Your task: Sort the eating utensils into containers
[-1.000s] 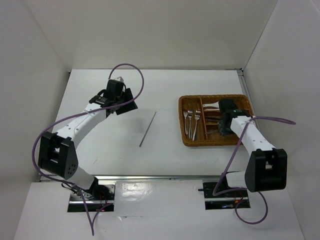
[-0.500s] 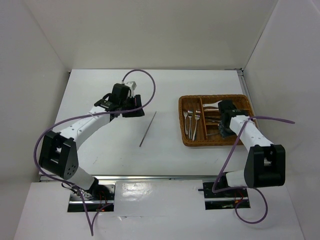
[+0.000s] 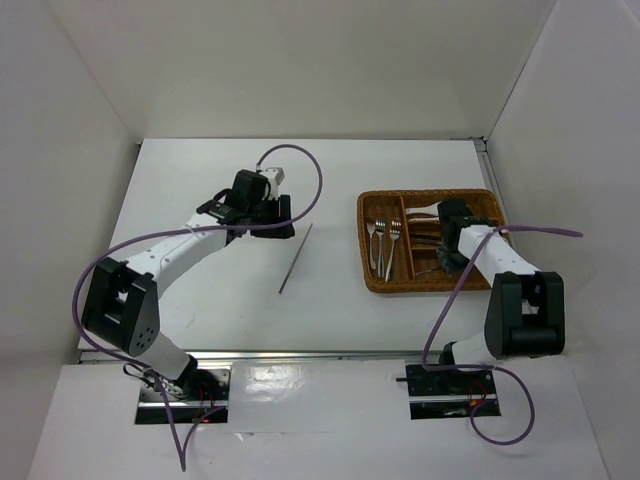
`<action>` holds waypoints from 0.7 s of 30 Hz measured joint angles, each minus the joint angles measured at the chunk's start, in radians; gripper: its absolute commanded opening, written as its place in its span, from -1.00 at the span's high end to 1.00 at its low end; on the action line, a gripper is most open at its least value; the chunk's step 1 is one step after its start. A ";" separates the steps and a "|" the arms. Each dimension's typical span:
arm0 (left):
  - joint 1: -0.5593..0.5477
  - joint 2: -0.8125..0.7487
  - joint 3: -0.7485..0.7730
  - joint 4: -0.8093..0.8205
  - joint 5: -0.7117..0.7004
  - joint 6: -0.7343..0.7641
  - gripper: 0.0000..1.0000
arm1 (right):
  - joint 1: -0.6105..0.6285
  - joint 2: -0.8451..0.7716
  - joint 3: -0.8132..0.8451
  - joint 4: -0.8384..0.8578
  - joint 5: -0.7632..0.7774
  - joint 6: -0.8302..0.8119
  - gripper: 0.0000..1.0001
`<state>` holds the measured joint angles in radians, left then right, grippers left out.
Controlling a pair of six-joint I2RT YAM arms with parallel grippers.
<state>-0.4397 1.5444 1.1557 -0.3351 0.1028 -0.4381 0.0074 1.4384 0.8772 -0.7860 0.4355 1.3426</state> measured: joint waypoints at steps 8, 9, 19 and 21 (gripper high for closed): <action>-0.033 0.055 0.000 -0.001 -0.001 0.043 -0.31 | -0.001 0.014 0.040 0.003 -0.037 -0.060 0.11; -0.041 0.061 0.000 -0.001 0.000 0.047 -0.31 | -0.001 0.008 0.049 0.003 -0.043 -0.068 0.11; -0.108 0.172 0.000 -0.001 -0.037 0.076 -0.23 | -0.001 -0.140 0.105 0.140 -0.181 -0.280 0.11; -0.121 0.201 0.001 -0.002 -0.062 0.076 -0.20 | -0.001 -0.155 0.103 0.210 -0.231 -0.334 0.11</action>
<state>-0.5606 1.7454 1.1564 -0.3374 0.0406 -0.3622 0.0067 1.2835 0.9798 -0.5762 0.2043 1.0084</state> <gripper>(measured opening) 0.617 0.445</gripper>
